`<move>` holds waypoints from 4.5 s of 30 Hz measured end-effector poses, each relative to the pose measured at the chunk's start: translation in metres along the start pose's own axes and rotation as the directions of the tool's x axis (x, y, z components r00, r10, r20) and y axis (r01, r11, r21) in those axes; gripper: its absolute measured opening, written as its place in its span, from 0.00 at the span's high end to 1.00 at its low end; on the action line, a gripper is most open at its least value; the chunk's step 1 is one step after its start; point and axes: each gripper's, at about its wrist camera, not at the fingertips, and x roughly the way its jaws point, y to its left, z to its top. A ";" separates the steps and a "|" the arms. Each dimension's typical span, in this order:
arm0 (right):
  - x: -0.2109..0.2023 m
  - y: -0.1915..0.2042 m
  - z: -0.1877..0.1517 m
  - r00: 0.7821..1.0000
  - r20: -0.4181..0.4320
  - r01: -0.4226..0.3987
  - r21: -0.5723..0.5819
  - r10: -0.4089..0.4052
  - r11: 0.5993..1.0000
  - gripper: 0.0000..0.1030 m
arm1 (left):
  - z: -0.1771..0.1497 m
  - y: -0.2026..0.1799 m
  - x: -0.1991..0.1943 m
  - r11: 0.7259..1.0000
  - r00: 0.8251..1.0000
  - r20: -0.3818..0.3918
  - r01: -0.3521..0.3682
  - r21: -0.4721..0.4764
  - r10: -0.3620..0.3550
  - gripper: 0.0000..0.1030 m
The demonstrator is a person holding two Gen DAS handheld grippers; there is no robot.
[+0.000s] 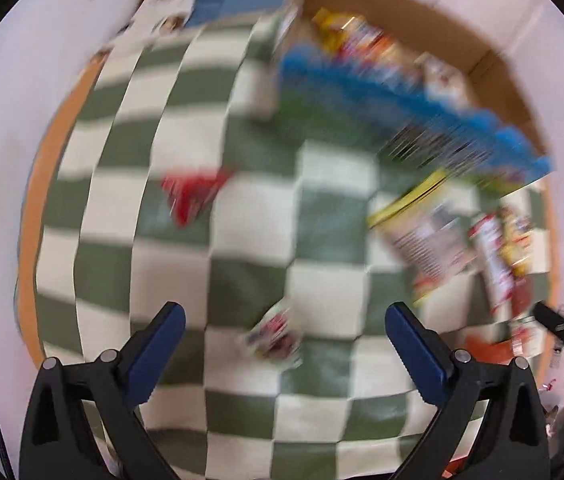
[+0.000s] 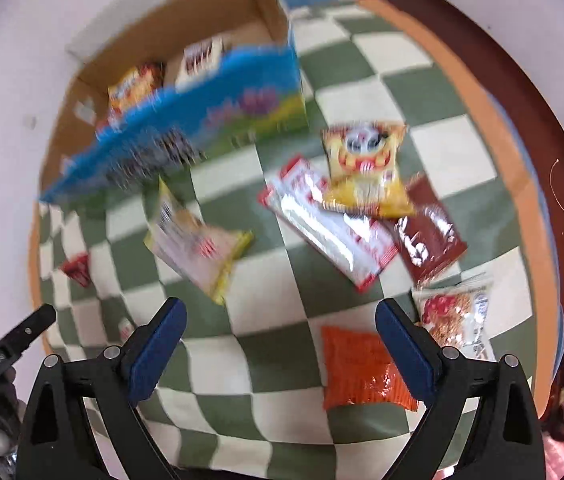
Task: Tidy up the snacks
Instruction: 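Grasp the small white snack packet with left tool while right tool grasps yellow-white bag, then carry both packets into the box and open both tools to release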
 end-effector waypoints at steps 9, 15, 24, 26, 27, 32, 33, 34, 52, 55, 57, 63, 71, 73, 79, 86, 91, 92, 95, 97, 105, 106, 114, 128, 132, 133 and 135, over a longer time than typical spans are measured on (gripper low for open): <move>0.062 0.097 0.023 0.997 -0.014 0.063 -0.362 -0.073 0.930 0.05 | -0.040 0.036 0.081 0.974 0.971 -0.218 0.048 -0.222 -0.097 0.01; 0.100 0.145 0.037 0.983 0.007 0.156 -0.545 -0.181 0.824 0.05 | -0.044 0.028 0.096 0.971 0.970 -0.203 0.090 -0.222 -0.136 0.05; 0.141 0.140 0.052 0.975 -0.125 0.089 -0.541 -0.184 0.837 0.38 | -0.044 0.016 0.113 0.963 0.969 -0.191 0.108 -0.245 -0.157 0.50; 0.138 0.128 0.053 0.975 -0.161 0.055 -0.489 -0.152 0.871 0.42 | -0.045 0.008 0.111 0.971 0.973 -0.182 0.101 -0.216 -0.142 0.50; 0.137 0.121 0.053 0.973 -0.188 0.035 -0.458 -0.135 0.888 0.43 | -0.046 0.004 0.111 0.975 0.975 -0.177 0.099 -0.199 -0.135 0.50; 0.133 0.071 0.035 0.936 -0.352 -0.084 -0.221 0.001 0.972 0.43 | -0.044 -0.023 0.107 0.989 0.979 -0.160 0.109 -0.104 -0.125 0.50; 0.133 0.063 0.031 0.929 -0.368 -0.096 -0.187 0.020 0.978 0.43 | -0.043 -0.028 0.107 0.989 0.978 -0.161 0.117 -0.089 -0.130 0.50; 0.133 0.053 0.023 0.922 -0.385 -0.109 -0.144 0.046 0.984 0.43 | -0.043 -0.032 0.108 0.989 0.976 -0.165 0.129 -0.074 -0.139 0.50; 0.124 0.031 -0.017 0.952 -0.307 -0.039 -0.083 0.011 0.996 0.17 | -0.046 -0.059 0.124 0.992 0.962 -0.242 0.115 -0.056 -0.125 0.48; 0.125 0.030 -0.025 0.964 -0.267 -0.006 -0.090 -0.018 0.996 0.30 | -0.047 -0.081 0.119 0.997 0.971 -0.225 0.077 -0.007 -0.077 0.48; 0.120 0.025 -0.029 0.969 -0.245 -0.003 -0.091 -0.019 0.996 0.44 | -0.047 -0.085 0.117 0.998 0.974 -0.219 0.067 0.009 -0.063 0.48; 0.105 0.018 -0.034 0.973 -0.227 -0.051 -0.057 0.036 0.997 0.53 | -0.044 -0.090 0.110 0.995 0.970 -0.223 0.103 0.013 -0.098 0.48; 0.045 0.021 -0.018 0.978 -0.161 -0.142 -0.068 0.130 0.988 0.55 | -0.039 -0.094 0.043 0.980 0.977 -0.119 0.184 0.072 -0.175 0.48; 0.025 0.026 0.001 0.978 -0.129 -0.174 -0.079 0.163 0.982 0.55 | -0.029 -0.104 0.009 0.972 0.976 -0.064 0.214 0.100 -0.209 0.48; -0.047 0.038 0.070 0.962 -0.025 -0.272 -0.111 0.271 0.956 0.56 | 0.090 -0.061 -0.070 0.944 0.951 0.064 0.289 0.160 -0.302 0.48; -0.083 0.067 0.172 0.964 0.098 -0.223 -0.205 0.246 0.953 0.56 | 0.190 -0.088 -0.096 0.953 0.961 0.140 0.203 0.225 -0.238 0.48; -0.038 0.077 0.254 0.989 0.036 -0.129 -0.233 0.141 0.964 0.56 | 0.252 -0.100 -0.046 0.966 0.988 0.065 0.125 0.227 -0.143 0.48; -0.028 0.077 0.267 0.993 0.018 -0.109 -0.234 0.117 0.966 0.56 | 0.260 -0.102 -0.036 0.968 0.991 0.056 0.107 0.227 -0.123 0.48; 0.009 0.074 0.300 0.999 -0.020 -0.041 -0.240 0.037 0.970 0.56 | 0.279 -0.105 -0.008 0.972 0.998 0.025 0.054 0.230 -0.062 0.48; 0.025 0.073 0.314 0.999 -0.037 -0.007 -0.247 -0.002 0.969 0.56 | 0.289 -0.106 0.012 0.974 0.999 0.001 0.037 0.225 -0.038 0.48; 0.077 0.062 0.324 0.995 -0.065 0.061 -0.222 -0.078 0.973 0.40 | 0.309 -0.104 0.063 0.973 0.994 -0.095 -0.031 0.229 0.054 0.45; 0.078 0.061 0.325 0.994 -0.052 0.080 -0.230 -0.095 0.970 0.31 | 0.311 -0.102 0.066 0.975 0.994 -0.094 -0.032 0.220 0.054 0.45; 0.072 0.065 0.326 0.998 -0.026 0.058 -0.214 -0.065 0.975 0.18 | 0.318 -0.098 0.056 0.986 0.999 -0.049 0.012 0.166 -0.004 0.22; 0.040 0.075 0.294 0.997 0.061 0.053 -0.224 -0.040 0.973 0.18 | 0.271 -0.110 0.012 0.985 0.994 0.047 0.091 0.144 -0.099 0.20; 0.026 0.085 0.272 0.994 0.106 0.063 -0.246 -0.038 0.967 0.18 | 0.249 -0.113 -0.003 0.984 0.989 0.094 0.097 0.150 -0.112 0.20; 0.022 0.087 0.268 0.993 0.116 0.063 -0.249 -0.035 0.966 0.18 | 0.245 -0.113 -0.007 0.984 0.988 0.106 0.096 0.153 -0.113 0.20; 0.012 0.092 0.257 0.990 0.141 0.064 -0.258 -0.028 0.964 0.18 | 0.237 -0.112 -0.015 0.983 0.985 0.129 0.095 0.156 -0.115 0.12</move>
